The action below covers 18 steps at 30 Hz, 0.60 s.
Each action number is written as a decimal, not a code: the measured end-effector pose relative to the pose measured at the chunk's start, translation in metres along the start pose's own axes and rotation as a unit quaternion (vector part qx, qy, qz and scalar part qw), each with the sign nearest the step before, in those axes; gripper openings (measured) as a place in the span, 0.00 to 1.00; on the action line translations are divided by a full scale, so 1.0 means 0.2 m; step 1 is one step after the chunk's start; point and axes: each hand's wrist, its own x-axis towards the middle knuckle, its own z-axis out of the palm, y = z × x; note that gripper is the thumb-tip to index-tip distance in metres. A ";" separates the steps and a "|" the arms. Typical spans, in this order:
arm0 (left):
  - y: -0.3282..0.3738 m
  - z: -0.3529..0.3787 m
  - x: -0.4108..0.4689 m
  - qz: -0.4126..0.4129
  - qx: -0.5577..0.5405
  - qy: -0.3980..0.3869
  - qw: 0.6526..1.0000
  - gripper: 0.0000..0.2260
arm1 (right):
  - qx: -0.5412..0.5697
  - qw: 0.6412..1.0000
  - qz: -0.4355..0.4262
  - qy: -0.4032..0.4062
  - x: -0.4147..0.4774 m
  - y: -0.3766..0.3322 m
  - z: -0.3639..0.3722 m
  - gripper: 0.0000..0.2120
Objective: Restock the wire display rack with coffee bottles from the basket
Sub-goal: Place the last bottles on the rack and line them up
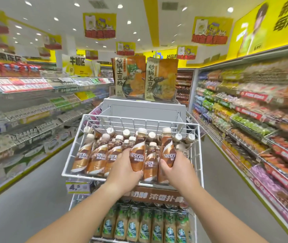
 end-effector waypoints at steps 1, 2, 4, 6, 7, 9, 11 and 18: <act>0.01 0.05 0.03 -0.004 0.005 -0.005 1.000 0.37 | -0.007 1.000 0.003 -0.004 0.04 0.03 0.01 0.26; 0.02 0.09 0.05 -0.008 0.017 -0.004 1.000 0.35 | -0.014 1.000 0.006 -0.008 0.07 0.06 0.02 0.26; 0.05 0.16 0.09 -0.021 0.050 0.001 0.999 0.33 | -0.020 1.000 0.008 -0.019 0.11 0.10 0.06 0.25; 0.07 0.19 0.10 -0.047 0.073 -0.006 0.996 0.34 | -0.025 0.999 0.010 -0.036 0.13 0.13 0.10 0.26; 0.08 0.20 0.11 -0.060 0.084 -0.011 0.995 0.34 | -0.026 0.999 0.010 -0.046 0.13 0.13 0.12 0.27; 0.10 0.21 0.12 -0.074 0.109 -0.020 0.991 0.30 | -0.024 0.998 0.012 -0.061 0.13 0.13 0.15 0.27; 0.12 0.21 0.13 -0.081 0.141 -0.033 0.986 0.27 | -0.015 0.998 0.014 -0.067 0.13 0.12 0.17 0.26; 0.18 0.20 0.13 -0.093 0.203 -0.075 0.972 0.23 | -0.039 0.998 0.012 -0.052 0.11 0.10 0.21 0.30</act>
